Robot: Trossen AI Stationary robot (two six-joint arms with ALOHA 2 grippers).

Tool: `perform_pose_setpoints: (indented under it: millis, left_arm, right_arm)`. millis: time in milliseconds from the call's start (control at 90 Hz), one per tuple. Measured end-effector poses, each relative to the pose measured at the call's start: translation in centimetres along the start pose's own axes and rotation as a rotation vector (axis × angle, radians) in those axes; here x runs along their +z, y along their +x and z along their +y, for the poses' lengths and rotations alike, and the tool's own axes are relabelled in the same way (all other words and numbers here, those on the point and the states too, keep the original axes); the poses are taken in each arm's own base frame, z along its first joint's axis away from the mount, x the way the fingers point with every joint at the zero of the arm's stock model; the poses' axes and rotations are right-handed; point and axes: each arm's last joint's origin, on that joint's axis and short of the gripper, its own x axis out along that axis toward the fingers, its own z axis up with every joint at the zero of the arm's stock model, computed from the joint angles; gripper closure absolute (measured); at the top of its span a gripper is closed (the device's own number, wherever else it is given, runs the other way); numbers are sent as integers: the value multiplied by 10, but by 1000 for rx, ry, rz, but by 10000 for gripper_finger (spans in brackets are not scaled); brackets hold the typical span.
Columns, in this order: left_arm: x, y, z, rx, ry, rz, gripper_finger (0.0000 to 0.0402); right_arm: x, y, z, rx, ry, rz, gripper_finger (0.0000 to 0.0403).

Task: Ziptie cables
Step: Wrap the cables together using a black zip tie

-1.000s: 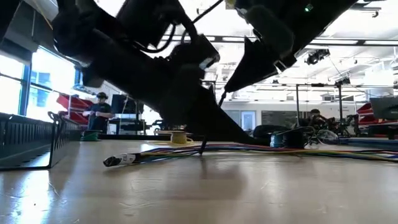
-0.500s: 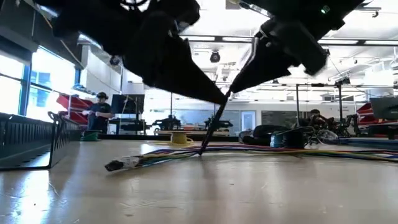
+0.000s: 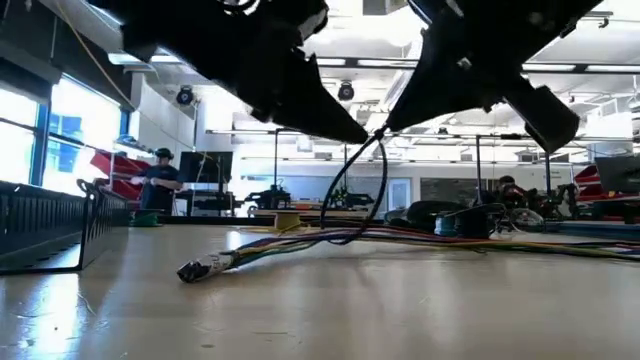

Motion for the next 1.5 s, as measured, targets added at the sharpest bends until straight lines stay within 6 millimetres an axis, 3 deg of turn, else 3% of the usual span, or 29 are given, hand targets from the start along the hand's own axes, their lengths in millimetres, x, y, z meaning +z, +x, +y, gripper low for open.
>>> perform_pose_setpoints:
  millis: [278, 556, 844, 1011, 1178, 1344, 1500]
  left_arm:
    - [0, 7, 16, -180, -2, -29, 229]
    - [-3, 10, 27, -243, -16, -26, 301]
    - [-3, 10, 25, -265, 18, -30, 385]
    - [-3, 10, 25, -247, 21, -21, 392]
    - [-5, 10, 24, -212, 27, 3, 392]
    - [-5, 9, 21, -191, 34, 10, 392]
    - [-5, 8, 19, -176, 38, 13, 392]
  right_arm:
    - [3, 0, -3, -15, -39, -32, 403]
    - [5, 0, -5, -32, -19, -48, 403]
    - [5, 0, -5, -31, 18, -49, 403]
    - [3, -1, -5, -11, 291, -42, 402]
    - [-7, -13, -15, 198, 687, -109, 392]
    - [-11, -15, -28, 283, 1054, -150, 324]
    - [-11, -8, -31, 242, 1221, -130, 251]
